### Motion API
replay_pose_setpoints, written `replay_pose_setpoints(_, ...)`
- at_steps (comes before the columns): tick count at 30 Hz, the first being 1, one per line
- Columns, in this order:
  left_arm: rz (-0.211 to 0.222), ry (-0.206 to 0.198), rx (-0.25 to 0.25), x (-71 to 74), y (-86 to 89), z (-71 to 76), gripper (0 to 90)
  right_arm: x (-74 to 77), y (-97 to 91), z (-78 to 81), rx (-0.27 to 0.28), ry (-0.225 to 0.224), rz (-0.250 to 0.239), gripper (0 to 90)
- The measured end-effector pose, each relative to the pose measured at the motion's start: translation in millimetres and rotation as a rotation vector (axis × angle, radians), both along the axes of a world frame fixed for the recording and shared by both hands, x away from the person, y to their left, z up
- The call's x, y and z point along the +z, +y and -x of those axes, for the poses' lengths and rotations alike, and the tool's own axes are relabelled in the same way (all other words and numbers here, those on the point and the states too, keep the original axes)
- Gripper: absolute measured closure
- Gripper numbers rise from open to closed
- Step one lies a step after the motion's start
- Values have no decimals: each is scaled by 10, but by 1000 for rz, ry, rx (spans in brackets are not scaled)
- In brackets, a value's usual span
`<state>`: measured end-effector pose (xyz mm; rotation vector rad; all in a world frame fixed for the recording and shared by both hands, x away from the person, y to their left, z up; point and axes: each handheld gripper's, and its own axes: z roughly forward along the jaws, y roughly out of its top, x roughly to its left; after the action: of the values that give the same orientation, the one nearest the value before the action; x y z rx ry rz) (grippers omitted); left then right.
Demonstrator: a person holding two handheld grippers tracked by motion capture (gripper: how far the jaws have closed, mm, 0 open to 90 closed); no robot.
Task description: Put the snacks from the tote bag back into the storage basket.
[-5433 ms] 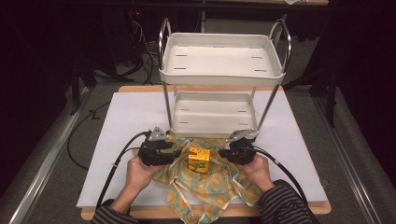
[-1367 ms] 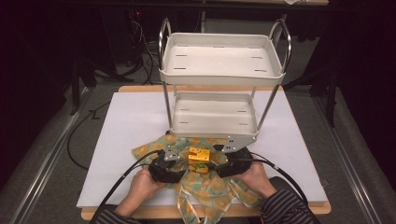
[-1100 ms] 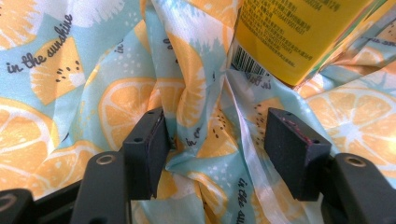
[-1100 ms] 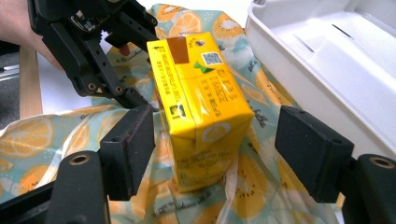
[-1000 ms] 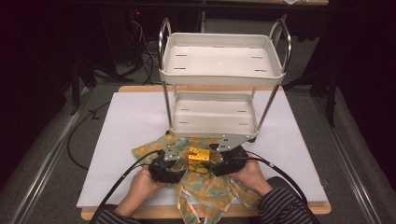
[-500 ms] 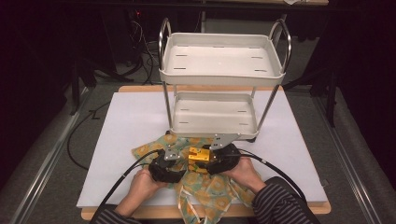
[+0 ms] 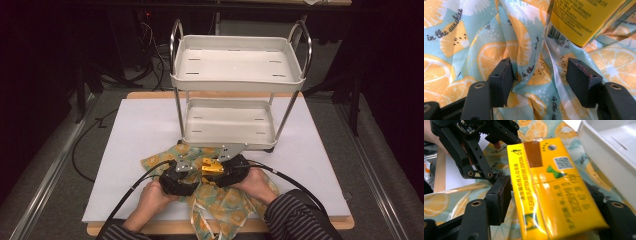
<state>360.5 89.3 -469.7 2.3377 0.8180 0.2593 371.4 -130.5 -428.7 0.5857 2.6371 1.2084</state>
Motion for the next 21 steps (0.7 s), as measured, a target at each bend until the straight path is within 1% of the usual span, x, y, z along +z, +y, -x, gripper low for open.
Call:
replay_pose_setpoints(7, 1, 0, -1, -1, 1, -2, 390, -31, 20, -18, 2, -13, 8, 396)
replay_pose_setpoints(8, 2, 0, -3, -1, 2, -4, 389, -37, 15, -22, 4, -4, 4, 406)
replay_pose_setpoints(10, 2, 0, -1, -2, 1, -3, 388, -38, 14, -23, 5, -3, 5, 410)
replay_pose_setpoints(13, 2, -1, 0, -2, 0, -2, 388, -29, 14, -6, 14, 0, 9, 471)
replay_pose_setpoints(14, 2, -1, -1, -2, 0, -2, 388, -26, 22, 11, 27, -14, 9, 507)
replay_pose_setpoints(16, 2, -3, -2, -3, 2, -1, 388, -19, 24, 24, 24, -13, 16, 508)
replay_pose_setpoints(17, 2, -2, -2, -2, 1, -2, 388, -14, 28, 35, 29, -30, 21, 514)
replay_pose_setpoints(19, 4, -1, -4, -3, 1, -7, 387, 0, 21, 49, 21, -48, 10, 536)
replay_pose_setpoints(21, 4, 0, -5, -3, 1, -9, 385, 3, 18, 47, 17, -41, 8, 538)
